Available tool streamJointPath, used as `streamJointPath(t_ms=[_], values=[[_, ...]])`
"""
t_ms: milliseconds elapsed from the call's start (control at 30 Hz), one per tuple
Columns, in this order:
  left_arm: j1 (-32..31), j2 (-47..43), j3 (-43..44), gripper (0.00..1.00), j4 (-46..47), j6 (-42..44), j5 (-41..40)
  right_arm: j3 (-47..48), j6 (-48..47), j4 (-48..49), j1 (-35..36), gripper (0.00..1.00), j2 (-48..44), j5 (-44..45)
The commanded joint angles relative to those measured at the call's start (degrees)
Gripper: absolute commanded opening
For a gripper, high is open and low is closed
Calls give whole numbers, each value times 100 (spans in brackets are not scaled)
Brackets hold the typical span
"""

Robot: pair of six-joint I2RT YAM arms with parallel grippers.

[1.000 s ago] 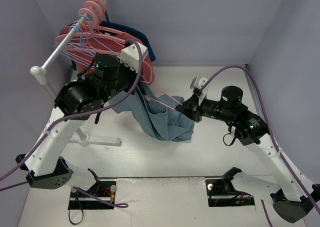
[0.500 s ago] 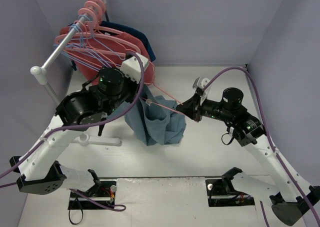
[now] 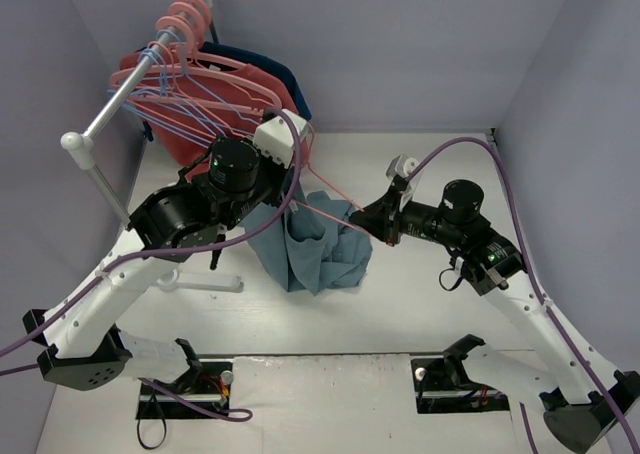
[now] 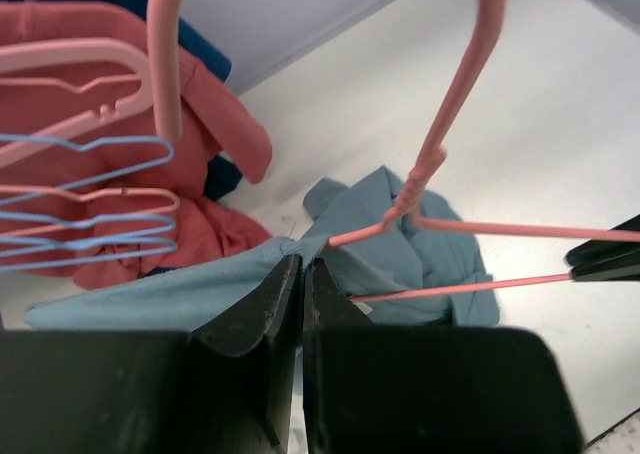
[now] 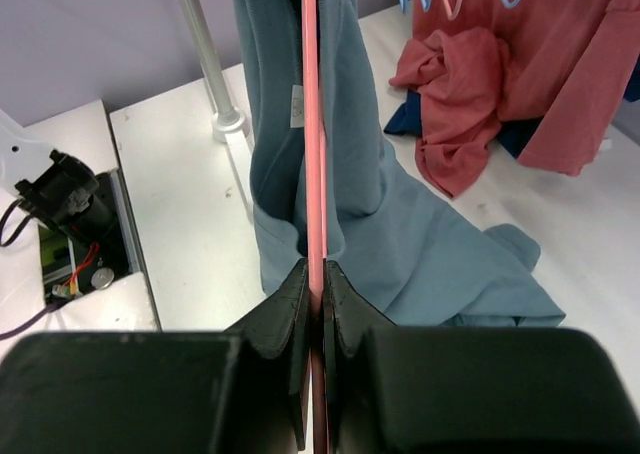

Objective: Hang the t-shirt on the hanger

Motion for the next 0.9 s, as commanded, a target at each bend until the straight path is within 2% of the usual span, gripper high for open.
streamJointPath(t_ms=[0,200,400,733,867], values=[[6,146,832,0,597,6,346,483,-2,1156,-37,0,223,9],[-1,253,1255,0,637,203,248,852,-95,1561,-37,0,580,-45],[1,167,1104,0,640,551,114,885,-257,1743,-37,0,682,-111],[27,112,969,14,666,1216,-139,384,-16,2504,-46,0,700,-252],[57,128,986,25,672,1361,-67,304,18,2579,-46,0,716,-268]])
